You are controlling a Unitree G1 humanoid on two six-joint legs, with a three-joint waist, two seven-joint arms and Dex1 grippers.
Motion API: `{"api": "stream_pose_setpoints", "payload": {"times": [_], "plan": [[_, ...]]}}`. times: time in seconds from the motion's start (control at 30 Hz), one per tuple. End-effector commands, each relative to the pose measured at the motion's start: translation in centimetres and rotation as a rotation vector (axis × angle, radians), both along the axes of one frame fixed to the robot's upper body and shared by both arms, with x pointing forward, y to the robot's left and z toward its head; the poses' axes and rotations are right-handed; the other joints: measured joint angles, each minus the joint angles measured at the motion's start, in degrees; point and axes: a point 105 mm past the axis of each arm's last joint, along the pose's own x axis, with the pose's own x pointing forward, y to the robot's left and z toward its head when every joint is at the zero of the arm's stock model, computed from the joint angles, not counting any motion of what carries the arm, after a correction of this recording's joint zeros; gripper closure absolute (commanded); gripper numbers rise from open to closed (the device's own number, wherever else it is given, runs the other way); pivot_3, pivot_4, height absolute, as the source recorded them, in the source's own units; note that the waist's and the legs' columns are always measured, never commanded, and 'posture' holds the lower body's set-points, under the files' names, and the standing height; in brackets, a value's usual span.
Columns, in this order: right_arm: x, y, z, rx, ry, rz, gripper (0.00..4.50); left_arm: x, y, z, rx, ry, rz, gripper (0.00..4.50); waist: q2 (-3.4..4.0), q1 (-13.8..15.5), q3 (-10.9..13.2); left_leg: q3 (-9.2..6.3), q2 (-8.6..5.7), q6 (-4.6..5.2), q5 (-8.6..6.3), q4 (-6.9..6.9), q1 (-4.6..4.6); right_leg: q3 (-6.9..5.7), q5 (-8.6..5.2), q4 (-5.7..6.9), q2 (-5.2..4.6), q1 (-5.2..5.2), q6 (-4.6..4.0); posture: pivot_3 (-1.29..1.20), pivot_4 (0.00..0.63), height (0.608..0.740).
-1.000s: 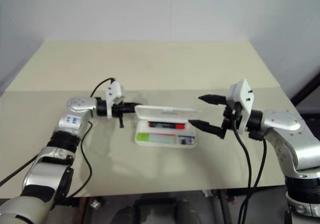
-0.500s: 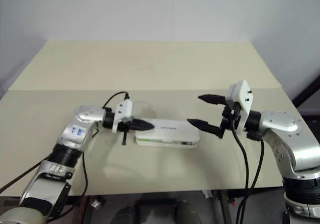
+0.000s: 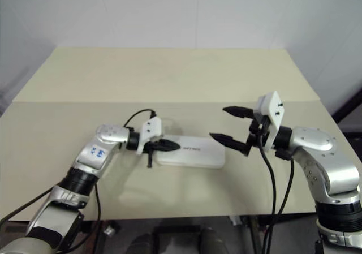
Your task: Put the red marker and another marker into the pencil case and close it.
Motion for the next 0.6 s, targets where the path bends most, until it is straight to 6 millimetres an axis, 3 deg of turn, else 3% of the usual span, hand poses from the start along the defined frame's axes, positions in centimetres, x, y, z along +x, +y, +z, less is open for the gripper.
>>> {"api": "stream_pose_setpoints", "payload": {"times": [0.03, 0.13, 0.27, 0.37, 0.5, 0.6], "plan": [[-0.4, 0.6, 0.7, 0.011, -0.046, 0.027, 0.0, 0.2, 0.3, 1.8, -0.058, -0.021, 0.015, 4.48, 0.0, -0.1, 0.0, 0.0, 0.0, 0.0, 0.0, 0.0, 0.0, 0.0, 0.0, 0.0, 0.0, 0.0, 0.0, 0.0, 0.15, 0.74], [-0.2, 0.7, 0.6, 0.012, -0.042, 0.038, 0.0, -0.1, 1.2, 5.6, -0.231, -0.109, 0.006, 4.48, 0.0, -0.2, 0.0, 0.0, 0.01, 0.0, 0.01, -0.03, -0.04, 0.0, 0.01, 0.01, 0.0, -0.07, 0.0, 0.0, 0.15, 0.74], [0.0, 0.2, 0.2, 0.016, -0.017, 0.049, 0.0, -1.2, 3.8, 7.6, -0.299, -0.155, -0.006, 4.48, 0.0, -0.2, 0.0, 0.0, 0.01, -0.01, 0.0, -0.11, -0.08, -0.02, -0.01, -0.01, 0.0, -0.12, -0.01, 0.0, 0.15, 0.74], [0.6, -0.4, -0.5, 0.004, -0.01, 0.031, 0.0, -1.6, 6.7, 7.9, -0.315, -0.167, 0.048, 3.94, 0.0, -0.4, 0.0, 0.02, 0.02, -0.02, -0.01, -0.16, -0.06, -0.02, -0.02, -0.04, 0.0, -0.12, -0.02, 0.0, 0.15, 0.74], [1.1, -1.0, -0.6, 0.003, -0.02, 0.006, 0.0, -2.9, 9.7, 8.3, -0.332, -0.224, 0.065, 2.62, 0.0, -0.4, 0.0, 0.03, 0.01, -0.01, -0.01, -0.1, -0.08, -0.03, -0.02, -0.04, -0.02, -0.11, -0.03, 0.0, 0.15, 0.74], [0.8, -1.2, -0.8, -0.018, -0.003, 0.029, 0.0, -2.8, 11.6, 8.3, -0.322, -0.292, 0.121, 1.67, 0.0, -0.2, 0.0, 0.02, 0.01, -0.01, -0.01, -0.1, -0.07, -0.03, -0.02, -0.04, -0.03, -0.1, -0.03, 0.0, 0.15, 0.74]]}}
